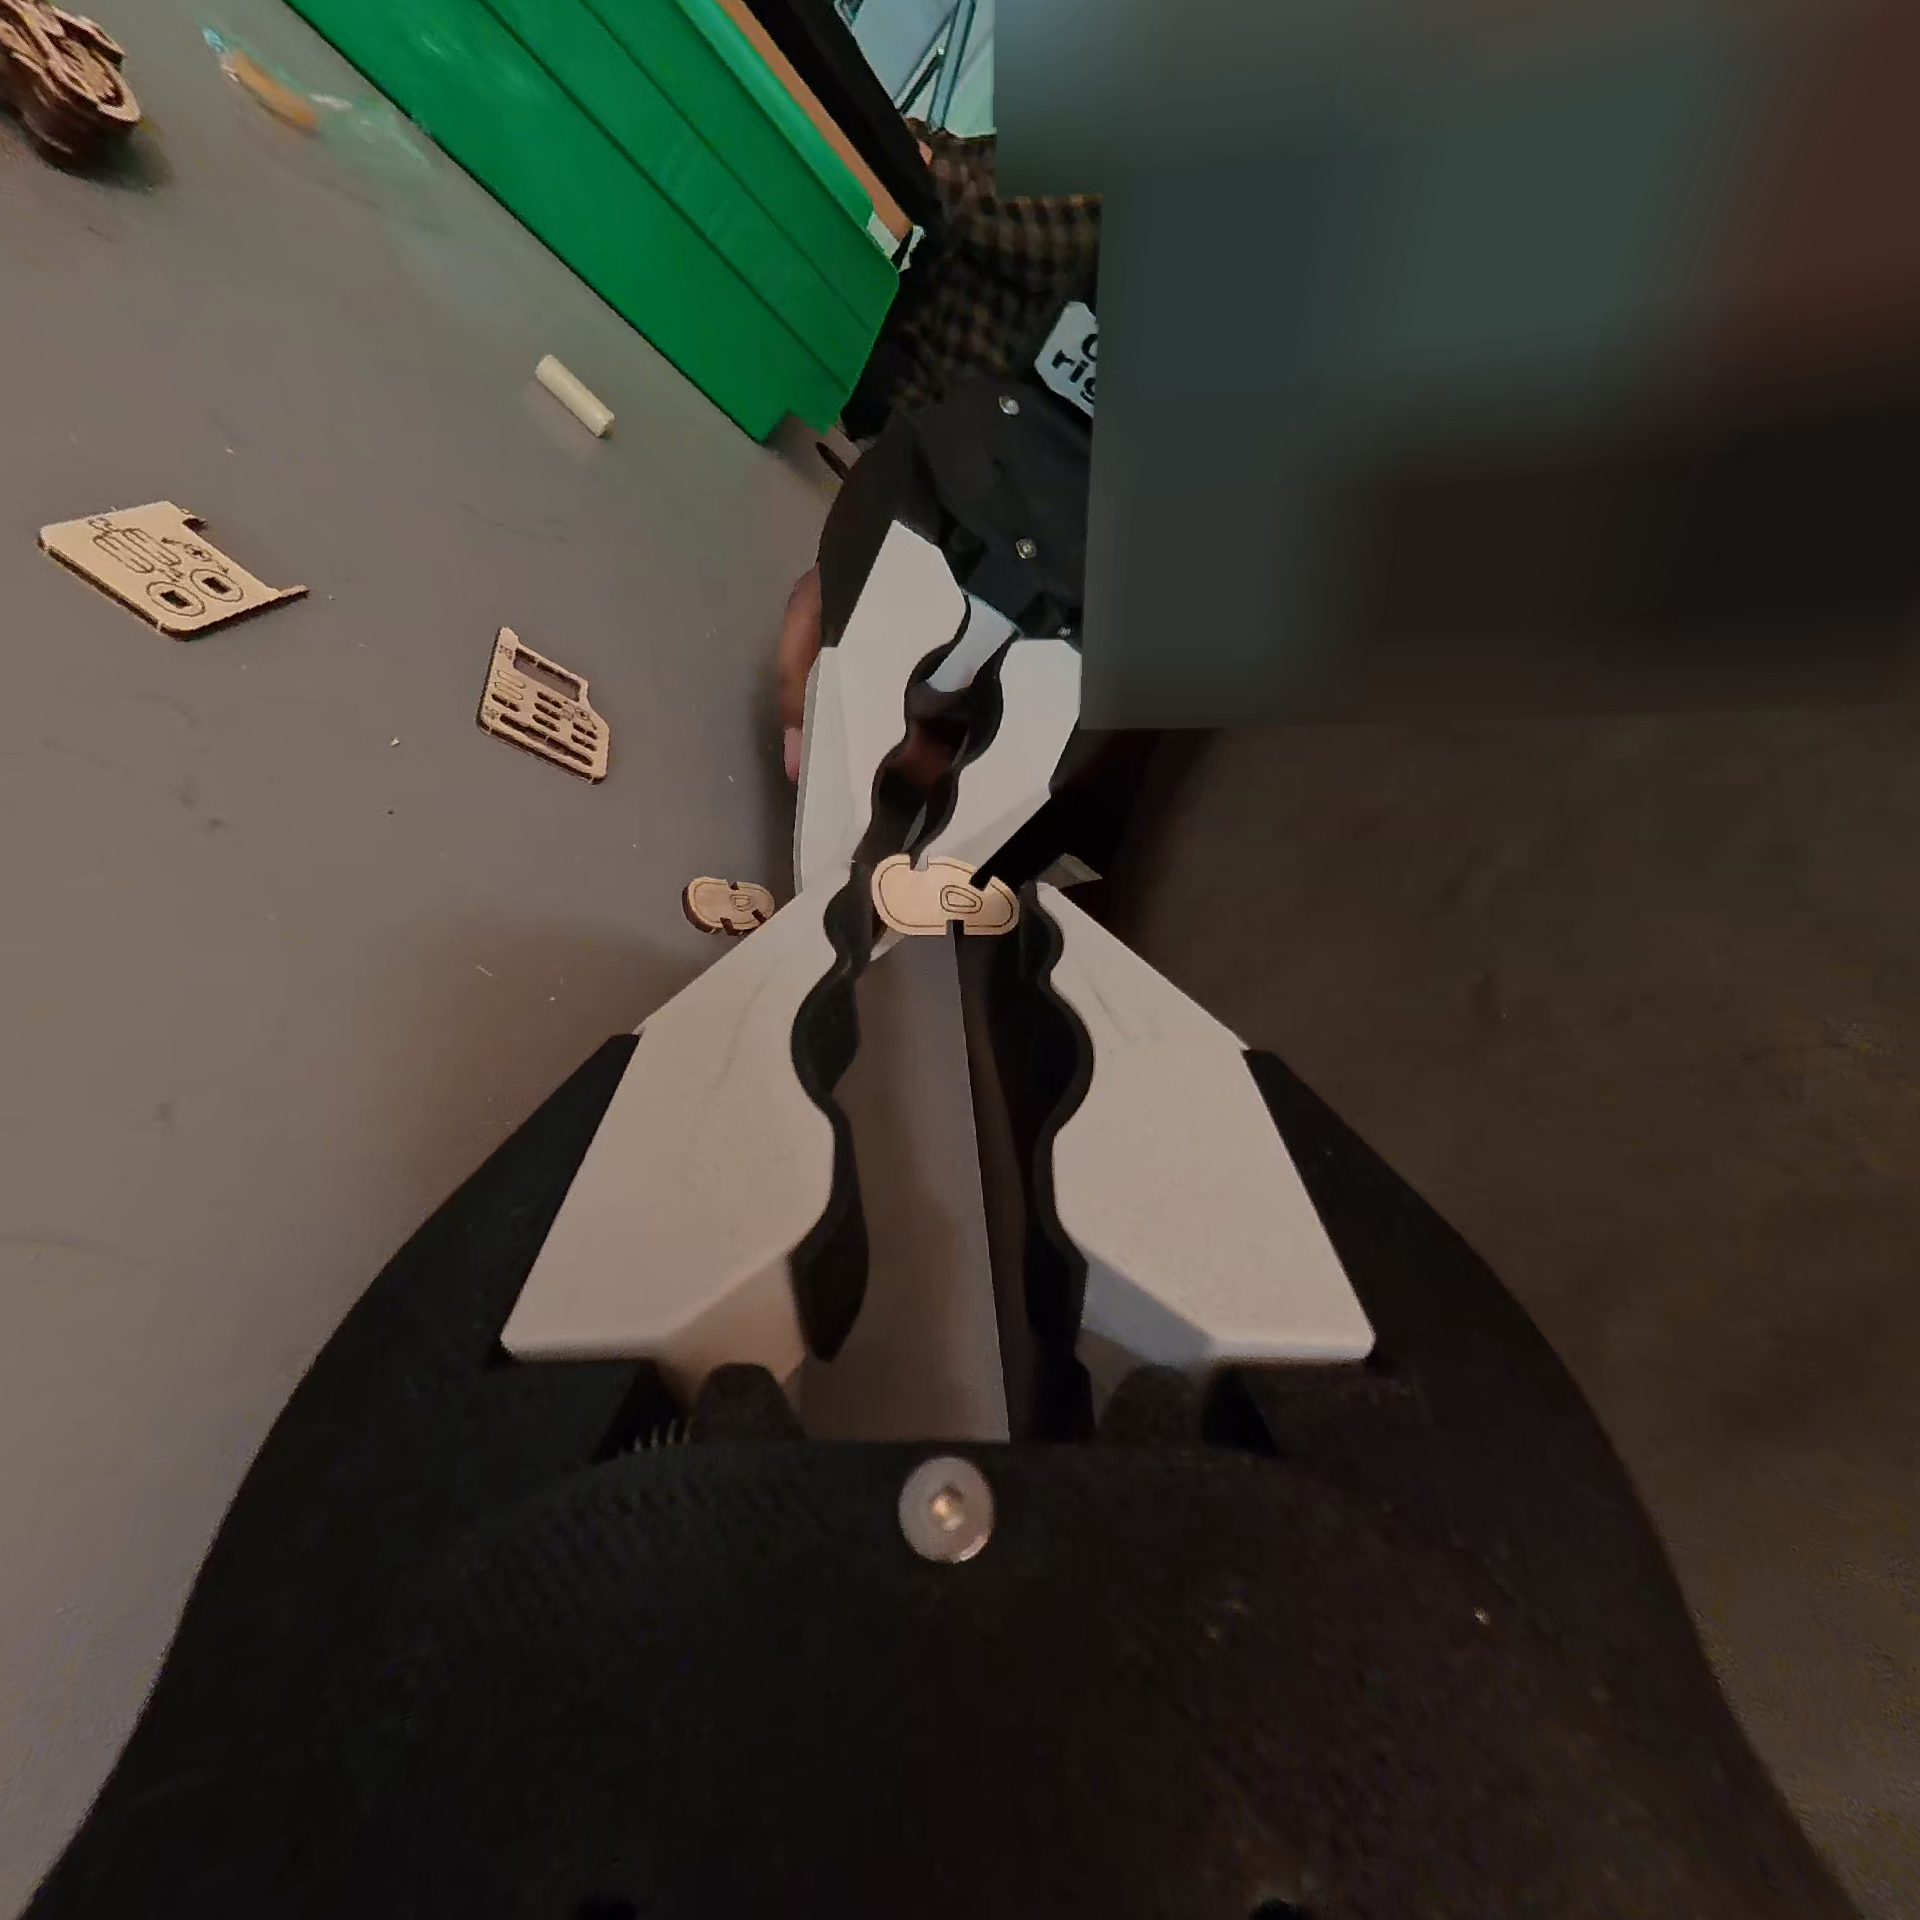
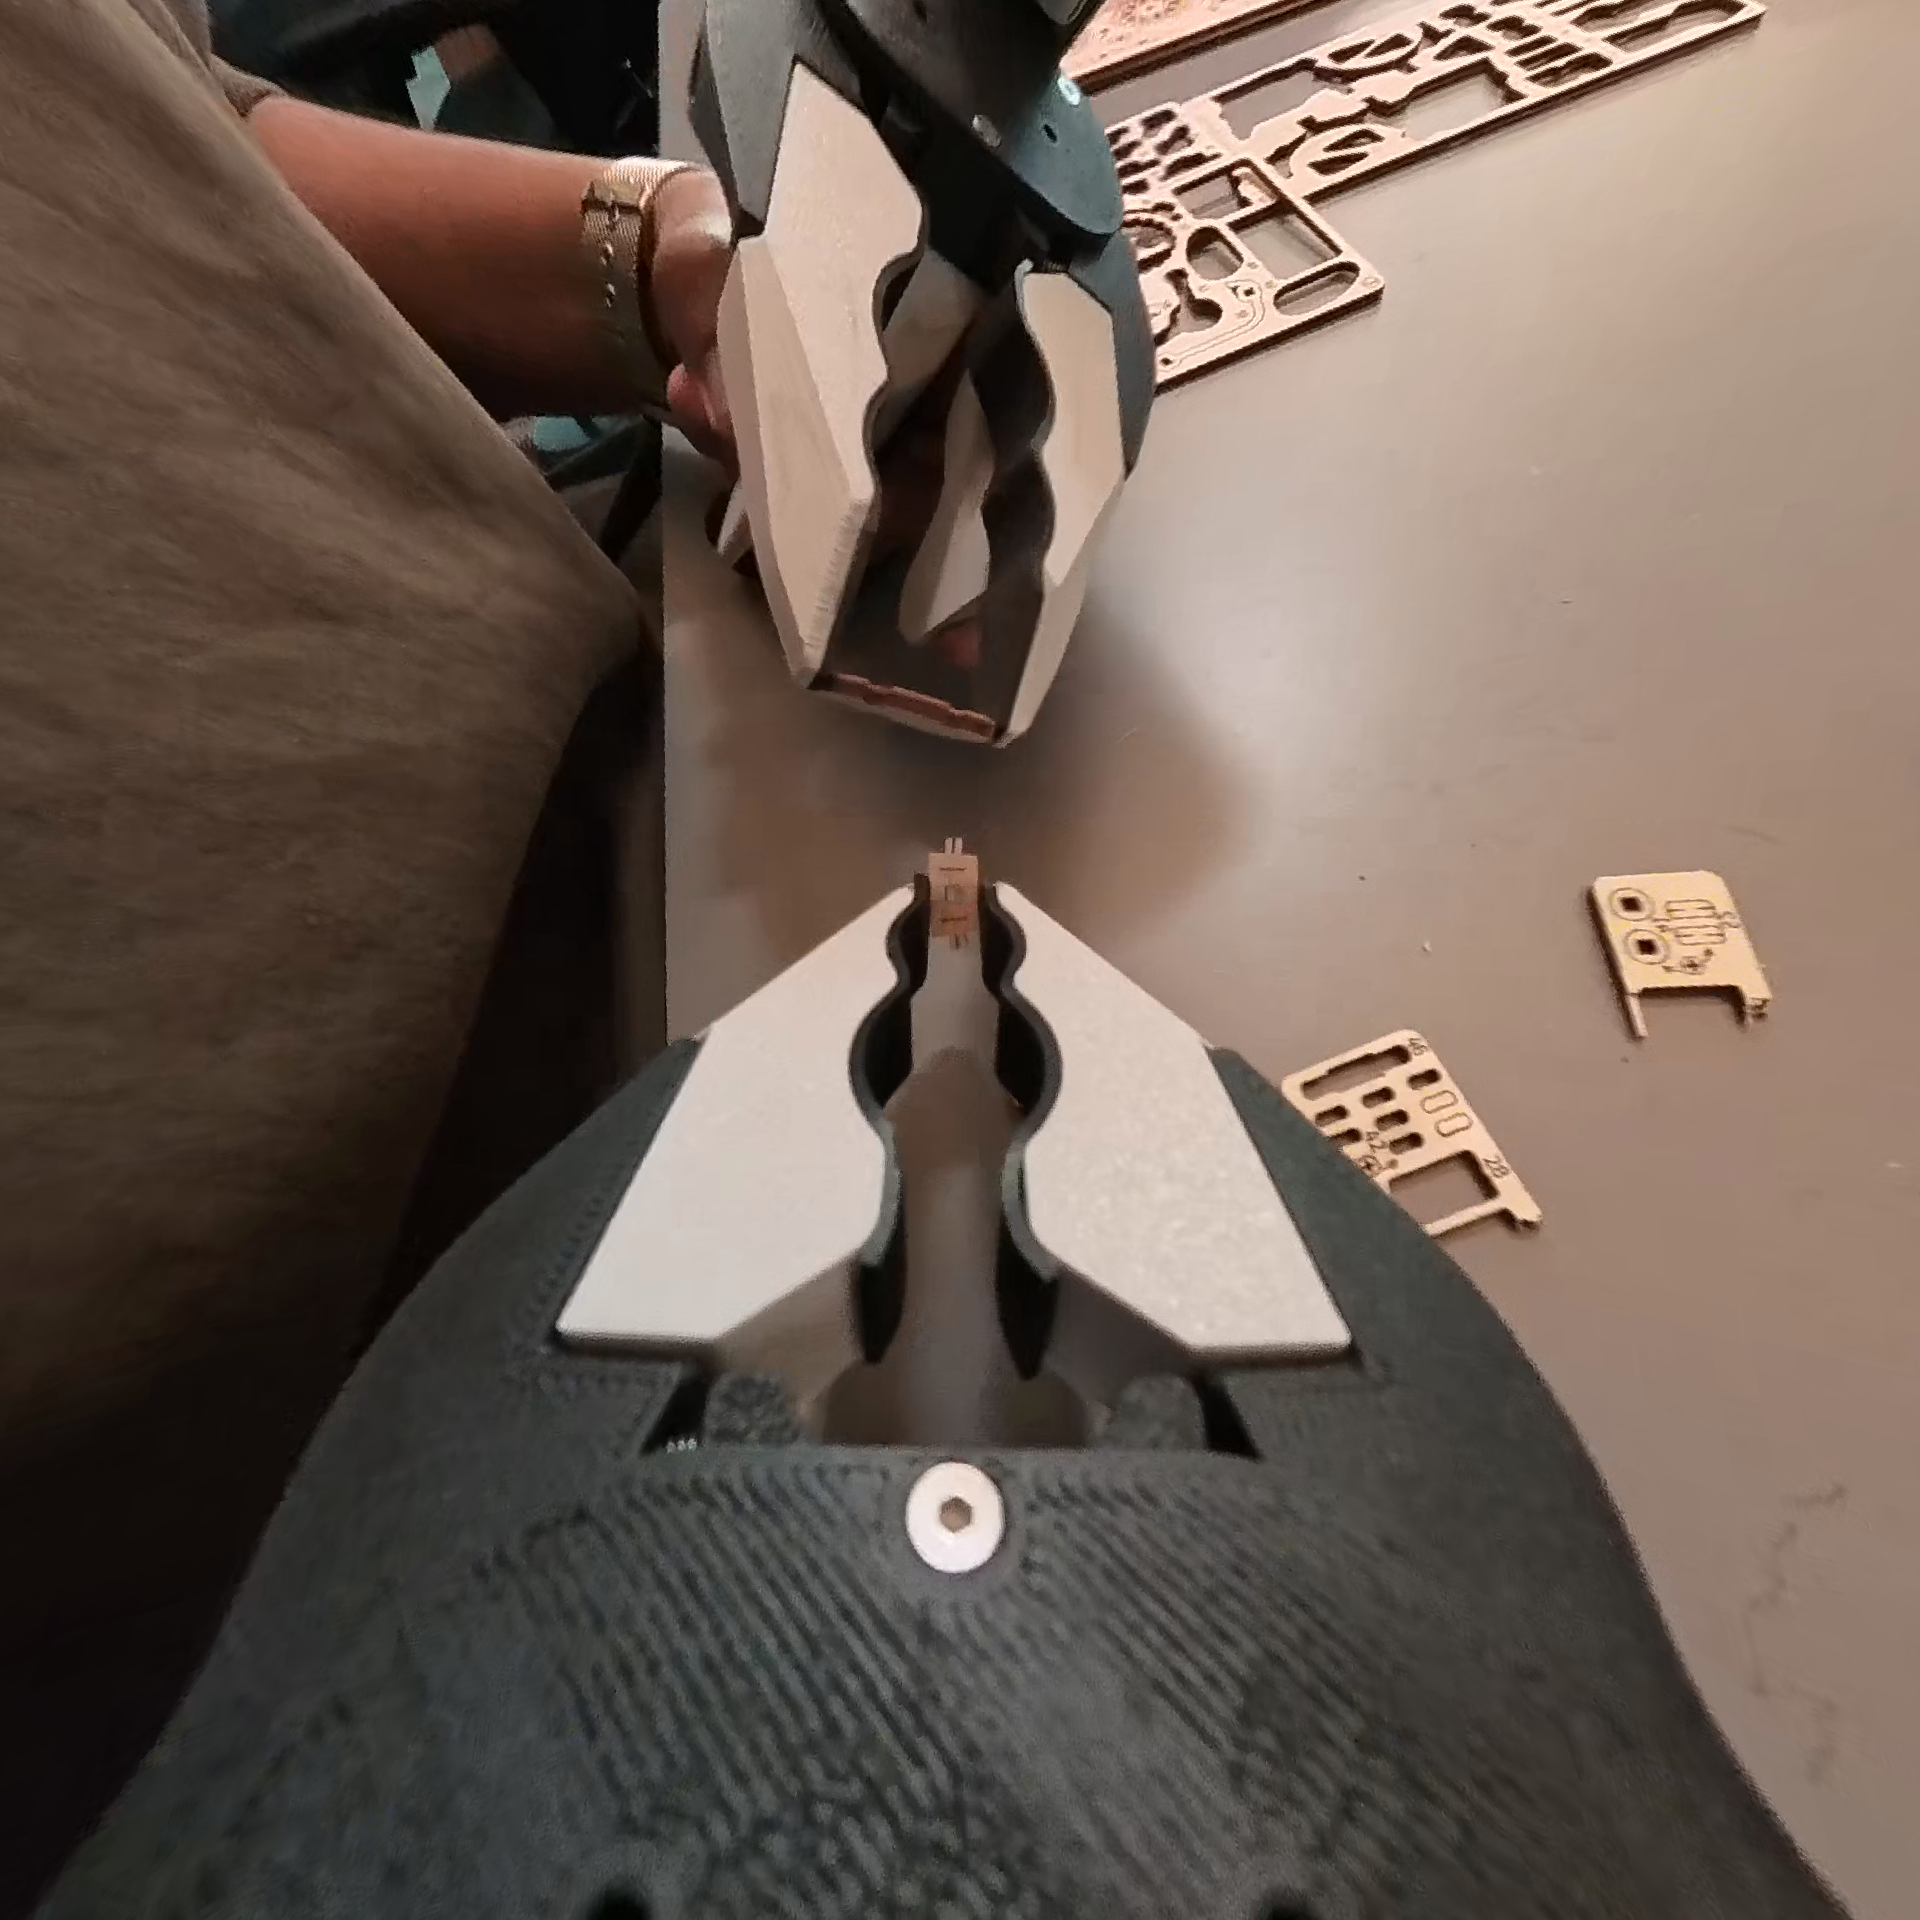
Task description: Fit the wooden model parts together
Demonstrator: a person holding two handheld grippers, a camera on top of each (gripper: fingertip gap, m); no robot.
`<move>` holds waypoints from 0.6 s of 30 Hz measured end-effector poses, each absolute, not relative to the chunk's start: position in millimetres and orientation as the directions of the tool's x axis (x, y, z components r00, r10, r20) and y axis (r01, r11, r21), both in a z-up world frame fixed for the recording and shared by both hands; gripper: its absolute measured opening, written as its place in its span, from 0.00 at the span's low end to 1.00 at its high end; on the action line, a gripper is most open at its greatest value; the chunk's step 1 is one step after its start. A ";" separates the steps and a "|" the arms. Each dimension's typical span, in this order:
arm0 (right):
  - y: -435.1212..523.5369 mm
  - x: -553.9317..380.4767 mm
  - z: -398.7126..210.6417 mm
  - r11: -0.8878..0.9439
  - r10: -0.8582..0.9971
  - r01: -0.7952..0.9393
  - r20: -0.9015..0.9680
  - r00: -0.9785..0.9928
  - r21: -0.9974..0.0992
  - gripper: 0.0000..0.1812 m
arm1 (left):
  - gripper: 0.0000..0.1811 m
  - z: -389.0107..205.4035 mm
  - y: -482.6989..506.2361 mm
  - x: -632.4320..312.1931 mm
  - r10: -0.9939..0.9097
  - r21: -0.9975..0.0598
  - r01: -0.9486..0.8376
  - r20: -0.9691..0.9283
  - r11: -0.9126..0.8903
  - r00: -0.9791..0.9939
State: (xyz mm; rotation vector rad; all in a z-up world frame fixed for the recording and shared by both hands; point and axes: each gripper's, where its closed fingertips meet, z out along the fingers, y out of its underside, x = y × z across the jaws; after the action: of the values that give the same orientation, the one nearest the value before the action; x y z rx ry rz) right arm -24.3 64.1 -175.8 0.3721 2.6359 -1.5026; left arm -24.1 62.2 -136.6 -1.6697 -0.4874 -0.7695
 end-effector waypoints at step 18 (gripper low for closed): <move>64.4 -20.1 -151.7 0.416 0.135 0.149 -0.101 -0.986 -0.897 0.04 | 0.14 -135.1 53.9 -20.6 -0.017 -0.801 0.553 0.571 -0.227 0.821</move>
State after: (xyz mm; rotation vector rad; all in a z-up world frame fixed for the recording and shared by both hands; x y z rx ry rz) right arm -20.1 64.4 -151.7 0.2642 2.6328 -1.6692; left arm -20.6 53.9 -135.1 -1.7325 -0.4178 -0.5564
